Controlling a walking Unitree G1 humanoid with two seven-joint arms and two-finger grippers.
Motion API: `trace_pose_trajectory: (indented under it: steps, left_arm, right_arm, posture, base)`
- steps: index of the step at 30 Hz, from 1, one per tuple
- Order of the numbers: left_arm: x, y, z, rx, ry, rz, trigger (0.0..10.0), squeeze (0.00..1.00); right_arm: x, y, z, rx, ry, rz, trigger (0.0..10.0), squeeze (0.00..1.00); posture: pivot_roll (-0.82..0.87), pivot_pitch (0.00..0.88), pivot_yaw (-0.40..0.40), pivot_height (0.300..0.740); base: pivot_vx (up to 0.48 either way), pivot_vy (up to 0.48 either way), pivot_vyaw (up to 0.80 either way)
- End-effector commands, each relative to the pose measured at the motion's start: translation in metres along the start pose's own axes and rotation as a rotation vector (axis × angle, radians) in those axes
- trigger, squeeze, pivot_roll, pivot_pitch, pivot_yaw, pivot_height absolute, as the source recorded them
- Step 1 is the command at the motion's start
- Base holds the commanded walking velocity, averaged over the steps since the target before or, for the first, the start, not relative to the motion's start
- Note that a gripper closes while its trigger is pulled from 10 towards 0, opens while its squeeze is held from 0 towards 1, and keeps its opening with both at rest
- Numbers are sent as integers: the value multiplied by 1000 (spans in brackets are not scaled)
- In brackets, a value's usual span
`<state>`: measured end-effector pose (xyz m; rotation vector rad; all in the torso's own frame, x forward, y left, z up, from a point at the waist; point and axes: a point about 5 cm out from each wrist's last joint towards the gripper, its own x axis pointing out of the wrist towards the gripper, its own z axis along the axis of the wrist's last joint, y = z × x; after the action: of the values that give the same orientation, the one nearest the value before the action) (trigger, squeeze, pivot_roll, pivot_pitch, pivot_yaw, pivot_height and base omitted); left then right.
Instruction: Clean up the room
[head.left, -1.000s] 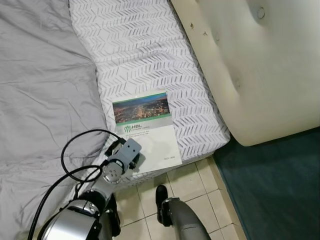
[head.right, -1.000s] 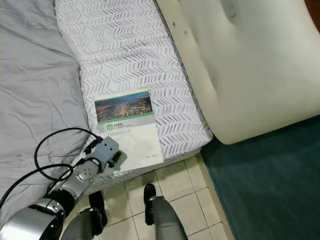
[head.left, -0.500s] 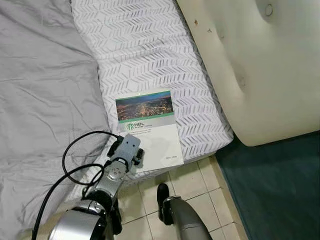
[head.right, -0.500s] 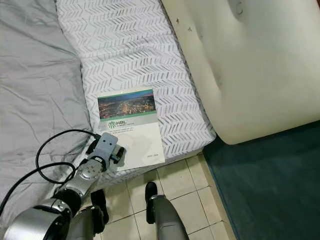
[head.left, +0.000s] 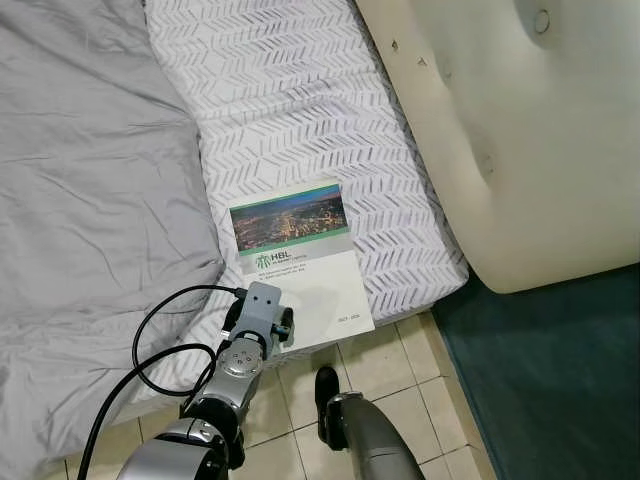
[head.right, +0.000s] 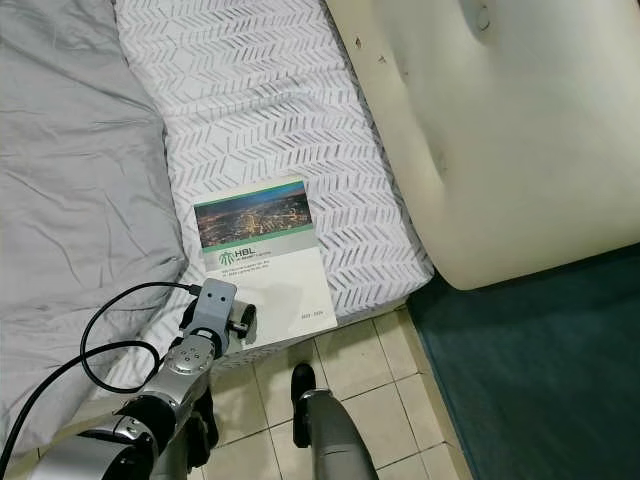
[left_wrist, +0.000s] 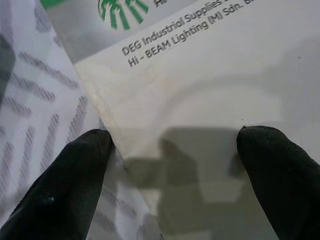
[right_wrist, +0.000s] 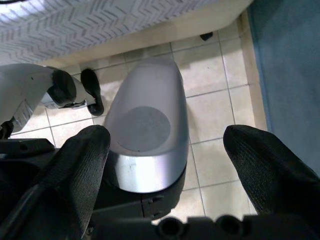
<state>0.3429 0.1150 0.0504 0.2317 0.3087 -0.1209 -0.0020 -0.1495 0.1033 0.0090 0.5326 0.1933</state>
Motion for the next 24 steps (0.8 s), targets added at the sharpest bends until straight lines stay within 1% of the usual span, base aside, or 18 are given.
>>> trace_pose_trajectory:
  steps: [1,2,3,5,6,7,10,12,13,14,15,17,18,19,21,22,23,24]
  left_arm:
    - [-10,-7,-31,-79,118,7,10000,0]
    - [-10,-7,-31,-79,118,7,10000,0]
    - [-9,-8,-24,-109,78,6,10000,0]
    - [-8,-7,-16,-116,1,4,10000,0]
    - [-10,-6,-12,-119,-67,-6,10000,0]
    - [-10,-6,-12,-119,-67,-6,10000,0]
    - [-20,-7,-13,-146,-191,-54,10000,0]
    - [-27,-8,-18,-149,-229,-86,10000,0]
    - [-27,-8,-18,-149,-229,-86,10000,0]
    - [-38,6,-17,-152,-295,-93,10000,0]
    - [-38,6,-17,-152,-295,-93,10000,0]
    - [-55,22,-15,-147,-340,-84,10000,0]
    - [-57,26,-17,-141,-341,-80,10000,0]
    - [-61,31,-19,-130,-341,-74,10000,0]
    - [-80,51,-19,-79,-380,-10,10000,0]
    - [-84,59,-19,-66,-387,28,10000,0]
    - [-85,63,-19,-62,-386,41,10000,0]
    - [-87,66,-15,-9,-411,64,10000,0]
  right_arm:
    - [0,6,-14,7,70,66,10000,0]
    - [0,6,-14,7,70,66,10000,0]
    - [3,4,-17,6,66,66,10000,0]
    - [11,4,-15,20,36,76,10000,0]
    - [20,1,-12,25,9,71,10000,0]
    - [20,1,-12,25,9,71,10000,0]
    - [52,-8,-13,32,-45,68,10000,0]
    - [76,-15,-16,23,-70,72,10000,0]
    - [76,-15,-16,23,-70,72,10000,0]
    - [103,-26,-11,16,-110,77,10000,0]
    - [103,-26,-11,16,-110,77,10000,0]
    - [123,-34,-1,17,-155,83,10000,0]
    - [136,-39,2,22,-169,84,10000,0]
    - [148,-44,8,29,-188,81,10000,0]
    - [167,-53,31,40,-268,48,10000,0]
    - [178,-61,43,45,-314,18,10000,0]
    - [187,-68,56,46,-370,-22,10000,0]
    - [192,-75,69,63,-433,-71,10000,0]
  posture:
    - [-501,626,-140,740]
    - [-501,626,-140,740]
    - [-484,619,-129,740]
    - [-454,592,-112,740]
    - [-407,530,-84,740]
    - [-407,530,-84,740]
    - [-329,423,-42,740]
    - [-278,354,-19,740]
    - [-278,354,-19,740]
    - [-215,271,5,740]
    - [-215,271,5,740]
    - [-167,204,14,740]
    - [-123,146,16,740]
    - [-103,119,15,740]
    - [-63,75,12,740]
    - [-28,30,-7,740]
    - [-11,13,-15,740]
    - [4,0,-24,740]
  base:
    - [0,0,0]
    - [0,0,0]
    - [0,0,0]
    - [0,0,0]
    - [0,0,0]
    - [0,0,0]
    - [0,0,0]
    - [0,0,0]
    - [0,0,0]
    - [0,0,0]
    - [0,0,0]
    - [0,0,0]
    - [0,0,0]
    - [0,0,0]
    - [0,0,0]
    - [0,0,0]
    - [0,0,0]
    - [0,0,0]
